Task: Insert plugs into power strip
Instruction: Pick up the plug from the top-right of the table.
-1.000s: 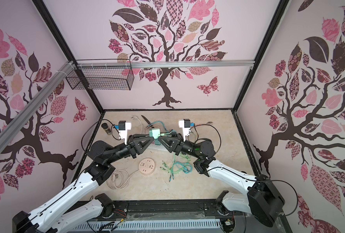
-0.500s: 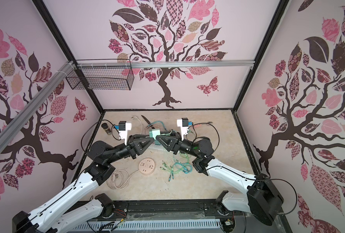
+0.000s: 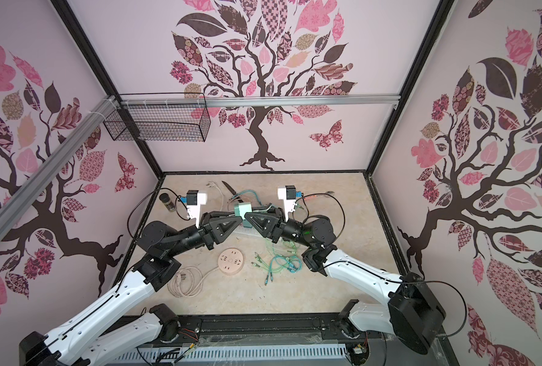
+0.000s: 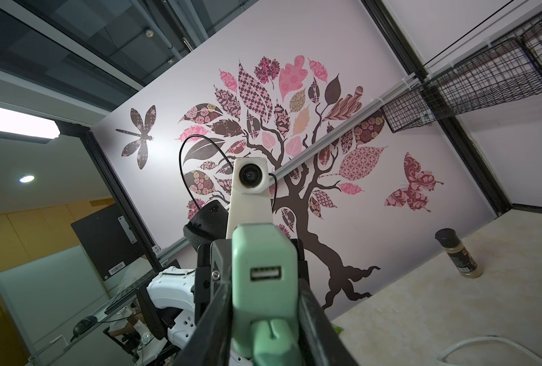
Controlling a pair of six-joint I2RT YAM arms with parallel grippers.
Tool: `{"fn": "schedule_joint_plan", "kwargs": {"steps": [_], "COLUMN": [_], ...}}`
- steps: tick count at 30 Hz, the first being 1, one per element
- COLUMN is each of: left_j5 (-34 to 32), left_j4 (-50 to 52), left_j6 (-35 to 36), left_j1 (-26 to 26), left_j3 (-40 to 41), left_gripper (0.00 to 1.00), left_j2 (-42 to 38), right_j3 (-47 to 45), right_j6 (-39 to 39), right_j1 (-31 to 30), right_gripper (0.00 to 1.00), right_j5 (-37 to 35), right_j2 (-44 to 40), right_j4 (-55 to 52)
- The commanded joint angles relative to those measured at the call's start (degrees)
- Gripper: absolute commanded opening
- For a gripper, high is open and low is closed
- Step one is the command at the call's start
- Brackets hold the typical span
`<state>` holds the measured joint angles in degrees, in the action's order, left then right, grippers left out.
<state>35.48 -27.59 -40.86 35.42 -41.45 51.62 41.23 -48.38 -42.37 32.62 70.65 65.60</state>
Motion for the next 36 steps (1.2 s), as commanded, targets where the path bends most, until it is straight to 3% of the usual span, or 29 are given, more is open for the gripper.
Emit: {"fn": "schedule_joint_plan", "kwargs": {"steps": [1, 9, 17, 27, 32, 36], "left_j5": [1.56, -1.90, -2.11, -1.08, -0.93, -0.83], "left_j4": [0.61, 9.09, 14.77, 19.69, 22.05, 24.22], "left_j6": [0.25, 3.93, 5.53, 5.27, 5.29, 5.24], "left_j1": [0.47, 0.39, 0.29, -0.99, -2.54, -4.78], "left_j3": [0.23, -1.34, -3.08, -2.56, -0.59, 1.17], "left_gripper": [0.00, 0.00, 0.04, 0.34, 0.50, 0.55], "left_j2": [-1.15, -3.77, -4.23, -5.52, -8.32, -10.61], "right_j3": [1.80, 1.38, 2.27, 5.70, 8.64, 13.20], "right_j6": [1.72, 8.14, 13.13, 20.94, 24.53, 32.43], "right_j1": [-0.39, -0.39, -0.35, -0.12, 3.68, 4.12], "right_gripper": [0.30, 0.17, 0.12, 0.10, 0.09, 0.08], "right_j5": [-1.12, -1.77, -2.04, -3.49, -2.39, -3.32], "right_j2": [-0.07, -3.33, -5.68, -8.22, -9.02, -9.16], "right_j4": [1.20, -5.59, -11.88, -23.65, -30.88, -41.24]}}
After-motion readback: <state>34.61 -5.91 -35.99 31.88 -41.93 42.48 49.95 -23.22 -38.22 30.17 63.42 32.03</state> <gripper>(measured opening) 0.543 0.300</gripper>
